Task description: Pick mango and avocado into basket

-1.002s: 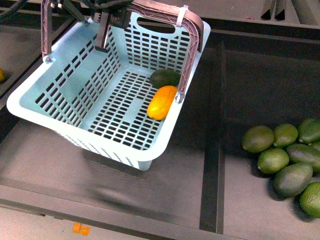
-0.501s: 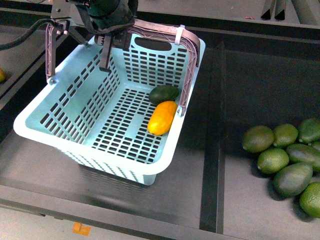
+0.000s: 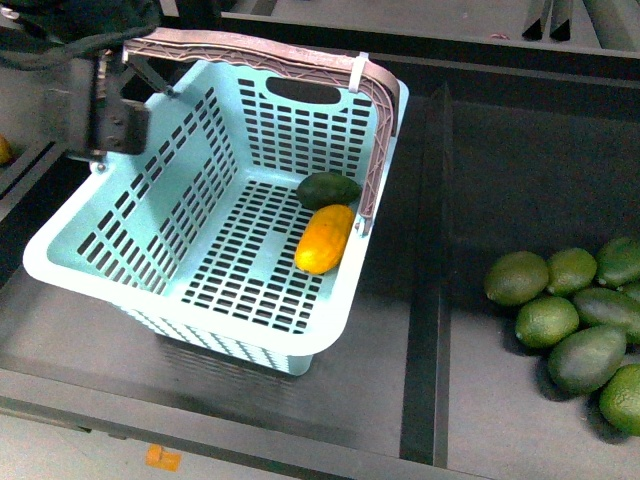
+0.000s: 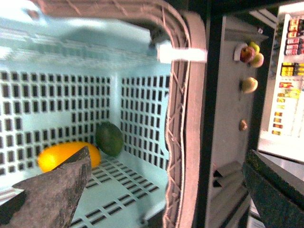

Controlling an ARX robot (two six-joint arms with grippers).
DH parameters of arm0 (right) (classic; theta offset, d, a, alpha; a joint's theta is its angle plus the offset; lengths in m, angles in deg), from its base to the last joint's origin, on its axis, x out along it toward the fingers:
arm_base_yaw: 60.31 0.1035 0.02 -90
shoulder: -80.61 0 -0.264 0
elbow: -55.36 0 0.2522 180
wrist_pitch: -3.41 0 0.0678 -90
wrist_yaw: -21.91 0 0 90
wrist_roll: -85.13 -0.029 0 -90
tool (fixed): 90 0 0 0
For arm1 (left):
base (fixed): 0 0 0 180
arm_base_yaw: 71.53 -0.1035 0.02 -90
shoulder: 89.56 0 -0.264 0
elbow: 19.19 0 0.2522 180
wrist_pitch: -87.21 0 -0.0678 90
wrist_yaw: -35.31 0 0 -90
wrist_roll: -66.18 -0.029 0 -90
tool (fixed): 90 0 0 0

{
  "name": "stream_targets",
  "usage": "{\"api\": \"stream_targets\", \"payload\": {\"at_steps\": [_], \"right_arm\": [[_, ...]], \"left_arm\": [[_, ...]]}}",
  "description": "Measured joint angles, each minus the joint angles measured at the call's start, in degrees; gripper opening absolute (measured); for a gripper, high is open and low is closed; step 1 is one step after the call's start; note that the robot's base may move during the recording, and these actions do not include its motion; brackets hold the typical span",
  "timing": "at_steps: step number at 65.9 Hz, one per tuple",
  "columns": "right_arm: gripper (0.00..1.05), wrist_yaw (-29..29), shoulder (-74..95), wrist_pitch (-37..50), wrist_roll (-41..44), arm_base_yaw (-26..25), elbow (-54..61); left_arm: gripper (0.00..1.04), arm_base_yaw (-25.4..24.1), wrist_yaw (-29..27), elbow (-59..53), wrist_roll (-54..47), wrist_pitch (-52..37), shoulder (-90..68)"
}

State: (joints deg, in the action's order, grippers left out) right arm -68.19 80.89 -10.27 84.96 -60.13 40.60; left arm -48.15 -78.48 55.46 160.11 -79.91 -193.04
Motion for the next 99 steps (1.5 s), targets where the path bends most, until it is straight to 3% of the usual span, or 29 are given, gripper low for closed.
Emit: {"api": "stream_targets", "payload": {"at_steps": [20,23,27,28,30,32,37,42,49,77,80,84,99], "right_arm": [[0.96,0.02,0.00,0.00,0.00,0.00,0.00],[0.96,0.04,0.00,0.00,0.00,0.00,0.00],[0.96,0.04,0.00,0.00,0.00,0.00,0.00],[0.96,-0.02,0.00,0.00,0.00,0.00,0.00],[0.96,-0.02,0.00,0.00,0.00,0.00,0.00],[0.96,-0.02,0.00,0.00,0.00,0.00,0.00],[0.96,0.00,0.00,0.00,0.00,0.00,0.00],[0.96,0.02,0.00,0.00,0.00,0.00,0.00],[0.96,0.00,0.00,0.00,0.00,0.00,0.00],[0.96,0.00,0.00,0.00,0.00,0.00,0.00],[0.96,0.02,0.00,0.00,0.00,0.00,0.00],[0.96,-0.02,0.00,0.00,0.00,0.00,0.00],[0.96,0.00,0.00,0.00,0.00,0.00,0.00]], "left_arm": [[0.96,0.79,-1.27,-1.88,-5.77,0.94,3.74],[0.89,0.33,0.46,-6.27,-14.84,-11.76,3.58],[0.75,-1.44,3.54,-17.09,-38.71,-36.74,4.07],[0.73,-1.73,3.80,-18.45,-40.19,-39.26,4.26],[0.66,-2.95,4.68,-23.41,-53.07,-48.06,5.66],[0.59,-4.17,5.55,-27.34,-63.30,-54.66,7.87],[0.42,-6.75,7.54,-33.18,-80.02,-61.33,14.12],[0.25,-9.11,9.68,-38.64,-87.97,-61.90,19.08],[0.02,-11.54,12.44,-45.05,-91.43,-64.74,21.99],[0.02,-18.34,19.08,-57.05,-93.09,-52.39,45.59],[0.02,-20.98,22.82,-57.88,-93.15,-49.75,49.05],[0.02,-22.80,23.19,-58.49,-93.22,-47.06,52.39],[0.02,-23.12,23.78,-60.00,-93.29,-35.34,66.12]]}}
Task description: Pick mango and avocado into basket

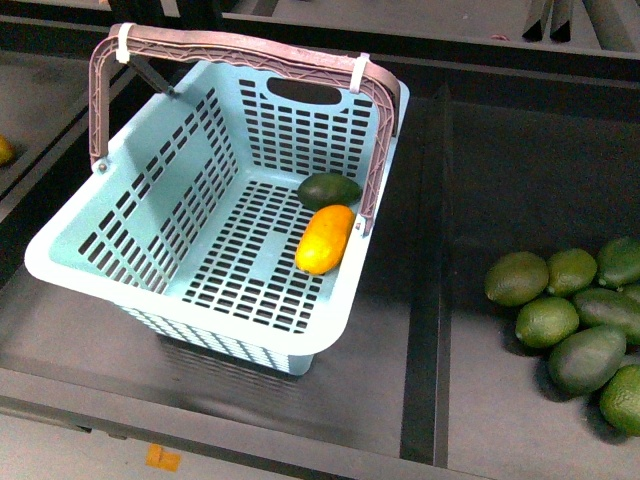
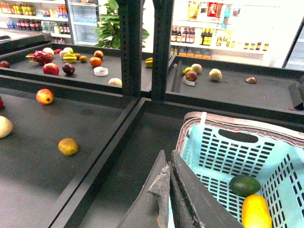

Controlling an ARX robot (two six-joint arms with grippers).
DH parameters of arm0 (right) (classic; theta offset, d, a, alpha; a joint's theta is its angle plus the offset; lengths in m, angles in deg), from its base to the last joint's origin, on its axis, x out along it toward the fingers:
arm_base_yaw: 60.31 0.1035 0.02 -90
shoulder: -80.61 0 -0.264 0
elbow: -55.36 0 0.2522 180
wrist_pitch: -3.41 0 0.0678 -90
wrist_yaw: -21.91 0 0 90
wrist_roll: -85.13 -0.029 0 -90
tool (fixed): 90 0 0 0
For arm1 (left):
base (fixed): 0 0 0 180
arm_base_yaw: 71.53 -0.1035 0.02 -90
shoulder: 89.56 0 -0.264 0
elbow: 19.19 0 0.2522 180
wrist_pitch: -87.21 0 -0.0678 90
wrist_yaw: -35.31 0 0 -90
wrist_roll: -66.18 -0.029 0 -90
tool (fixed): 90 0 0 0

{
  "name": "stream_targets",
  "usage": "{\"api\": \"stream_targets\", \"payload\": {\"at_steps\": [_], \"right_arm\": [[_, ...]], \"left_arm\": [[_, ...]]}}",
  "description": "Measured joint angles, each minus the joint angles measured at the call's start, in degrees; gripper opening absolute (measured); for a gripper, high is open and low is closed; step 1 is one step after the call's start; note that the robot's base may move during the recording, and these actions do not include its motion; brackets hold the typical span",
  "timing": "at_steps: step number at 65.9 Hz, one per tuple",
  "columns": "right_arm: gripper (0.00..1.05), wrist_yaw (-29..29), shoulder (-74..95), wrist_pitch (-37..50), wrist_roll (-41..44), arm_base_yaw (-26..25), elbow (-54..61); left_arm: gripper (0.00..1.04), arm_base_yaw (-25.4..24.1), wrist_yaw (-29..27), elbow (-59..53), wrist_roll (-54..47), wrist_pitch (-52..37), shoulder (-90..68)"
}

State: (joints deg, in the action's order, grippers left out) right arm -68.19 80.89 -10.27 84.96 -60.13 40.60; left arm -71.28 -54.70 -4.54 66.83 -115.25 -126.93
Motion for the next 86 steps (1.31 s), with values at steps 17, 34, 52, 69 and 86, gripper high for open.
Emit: {"api": "stream_targets", "payload": {"at_steps": [17,34,52,69,86], "right_arm": [[0.96,0.00,0.00,0.00,0.00,0.00,0.00],[0.96,0.00,0.00,0.00,0.00,0.00,0.00],[0.96,0.00,0.00,0.00,0.00,0.00,0.00],[0.96,0.00,0.00,0.00,0.00,0.00,0.00],[0.96,0.00,0.00,0.00,0.00,0.00,0.00]], "left_arm": [[0.02,0.00,-0.02,-0.02,0.00,10.58,11.47],[0.02,0.00,-0.02,-0.02,0.00,18.34,19.50],[0.02,0.00,-0.02,-0.02,0.00,25.07,26.25],[0.02,-0.02,-0.04,-0.02,-0.02,36.06,36.94],[0.02,-0.02,-0.04,-0.02,0.00,36.15,37.00]]}}
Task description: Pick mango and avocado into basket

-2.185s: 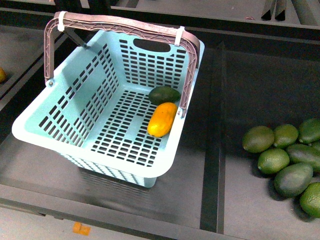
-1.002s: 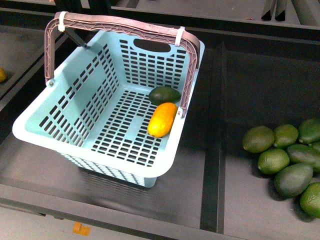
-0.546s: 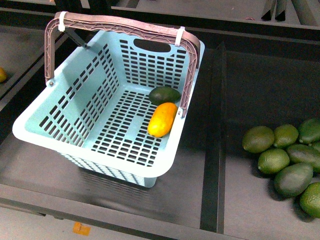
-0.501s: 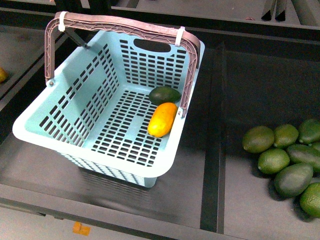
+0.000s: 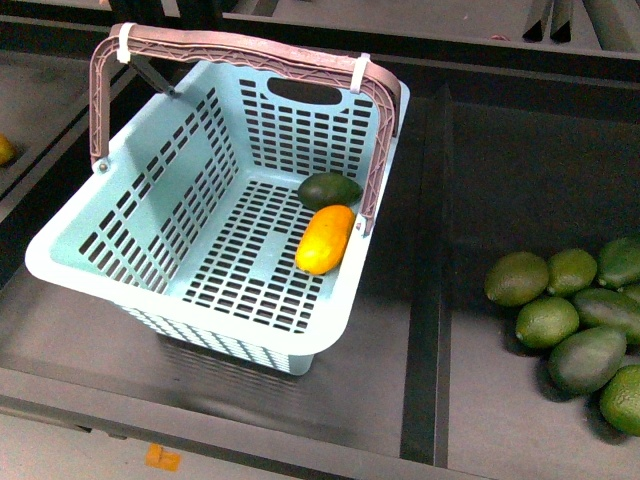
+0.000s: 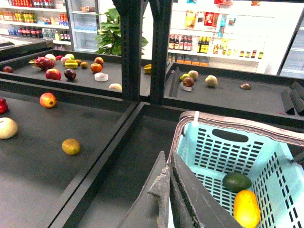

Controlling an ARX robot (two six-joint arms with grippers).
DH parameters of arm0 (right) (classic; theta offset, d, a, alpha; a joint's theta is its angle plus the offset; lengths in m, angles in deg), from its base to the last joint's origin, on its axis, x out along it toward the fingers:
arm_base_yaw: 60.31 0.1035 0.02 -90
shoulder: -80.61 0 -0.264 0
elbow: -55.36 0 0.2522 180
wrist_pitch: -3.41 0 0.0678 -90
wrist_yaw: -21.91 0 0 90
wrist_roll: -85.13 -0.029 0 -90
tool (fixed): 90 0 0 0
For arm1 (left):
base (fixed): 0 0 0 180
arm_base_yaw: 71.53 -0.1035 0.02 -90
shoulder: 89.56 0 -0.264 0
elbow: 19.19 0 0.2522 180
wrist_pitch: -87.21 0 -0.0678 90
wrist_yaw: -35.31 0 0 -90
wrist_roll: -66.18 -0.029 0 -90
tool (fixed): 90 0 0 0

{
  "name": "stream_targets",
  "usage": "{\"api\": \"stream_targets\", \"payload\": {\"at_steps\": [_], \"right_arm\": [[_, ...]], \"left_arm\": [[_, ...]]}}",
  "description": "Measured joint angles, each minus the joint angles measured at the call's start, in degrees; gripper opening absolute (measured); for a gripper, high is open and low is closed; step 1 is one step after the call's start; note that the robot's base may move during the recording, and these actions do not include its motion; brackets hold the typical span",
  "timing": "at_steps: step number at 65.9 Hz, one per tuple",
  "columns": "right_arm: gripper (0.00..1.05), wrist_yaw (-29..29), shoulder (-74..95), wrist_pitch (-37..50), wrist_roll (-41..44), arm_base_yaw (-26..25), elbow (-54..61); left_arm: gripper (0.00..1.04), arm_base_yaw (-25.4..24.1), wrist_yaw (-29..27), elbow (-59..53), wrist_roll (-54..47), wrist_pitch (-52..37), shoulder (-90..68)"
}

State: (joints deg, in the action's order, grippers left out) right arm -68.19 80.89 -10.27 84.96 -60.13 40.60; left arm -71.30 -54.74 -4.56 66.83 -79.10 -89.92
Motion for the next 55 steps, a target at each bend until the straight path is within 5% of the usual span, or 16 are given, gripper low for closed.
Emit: {"api": "stream_targets", "payload": {"at_steps": [18,44,55], "right_arm": [[0.96,0.00,0.00,0.00,0.00,0.00,0.00],[0.96,0.00,0.00,0.00,0.00,0.00,0.00],[0.96,0.00,0.00,0.00,0.00,0.00,0.00]], "left_arm": [[0.04,0.02,0.00,0.00,0.00,0.00,0.00],[0.96,0.00,0.00,0.00,-0.02,0.00,0.00],[0.96,0.02,0.00,0.00,-0.09,0.00,0.00]]}}
